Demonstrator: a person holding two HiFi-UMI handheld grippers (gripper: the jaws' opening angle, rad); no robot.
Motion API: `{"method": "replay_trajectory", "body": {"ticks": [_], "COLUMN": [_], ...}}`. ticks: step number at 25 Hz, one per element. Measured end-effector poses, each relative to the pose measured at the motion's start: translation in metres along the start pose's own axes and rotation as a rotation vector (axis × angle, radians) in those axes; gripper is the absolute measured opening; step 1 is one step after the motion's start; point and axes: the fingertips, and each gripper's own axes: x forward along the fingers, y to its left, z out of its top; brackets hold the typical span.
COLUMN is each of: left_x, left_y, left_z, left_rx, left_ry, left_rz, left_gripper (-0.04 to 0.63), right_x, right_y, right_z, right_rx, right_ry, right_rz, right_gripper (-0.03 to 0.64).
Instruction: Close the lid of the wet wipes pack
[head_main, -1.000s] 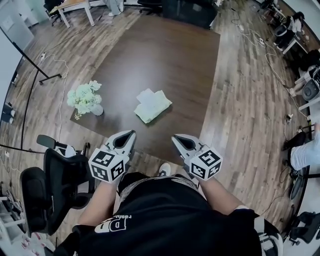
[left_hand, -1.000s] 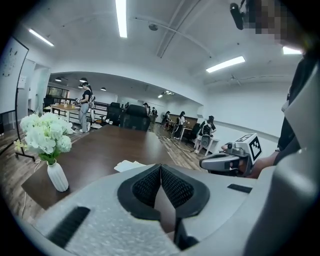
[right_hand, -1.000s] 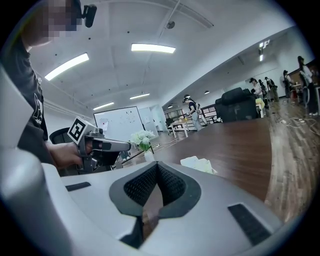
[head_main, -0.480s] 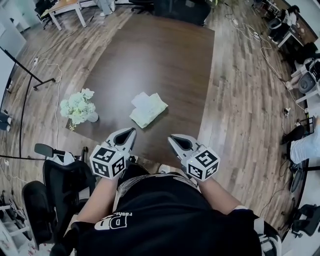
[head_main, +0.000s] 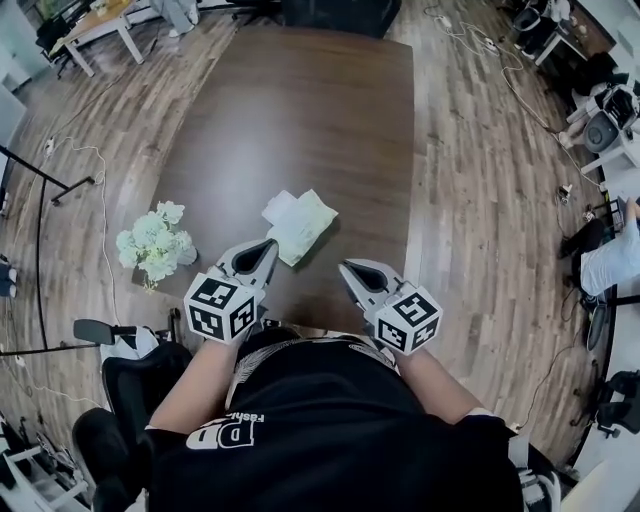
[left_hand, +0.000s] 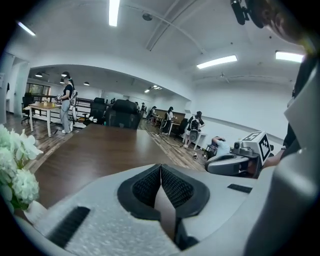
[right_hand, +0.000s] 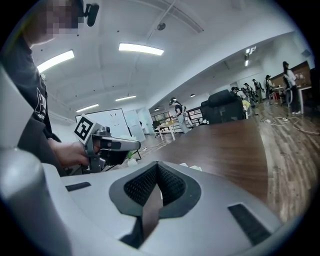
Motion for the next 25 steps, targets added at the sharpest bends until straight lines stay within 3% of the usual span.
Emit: {"method": "replay_trajectory", "body": {"ticks": [9, 14, 25], "left_x": [0.02, 0.042, 0.101], "left_y": [0.047, 0.086, 0.132], "left_z": [0.002, -0.02, -0.052], "left_rx": [-0.01, -0.082, -0.228], "left_ry": [0.016, 0.054, 0.121], "left_rz": [-0.041, -0.002, -0.024], "left_gripper": [0.02, 0.02, 0.021], "right_x": [0.025, 0.033, 0.034], "right_y": [-0.005, -0.005, -0.017], "right_z": [0.0, -0.009, -0.018], "right_rx": [0.025, 0.032, 0.059], "right_ry": [0.008, 0.039, 0.067], "right_rz": [-0.103, -0.135, -0.207], "right_gripper": [0.005, 0.005, 0.005]}}
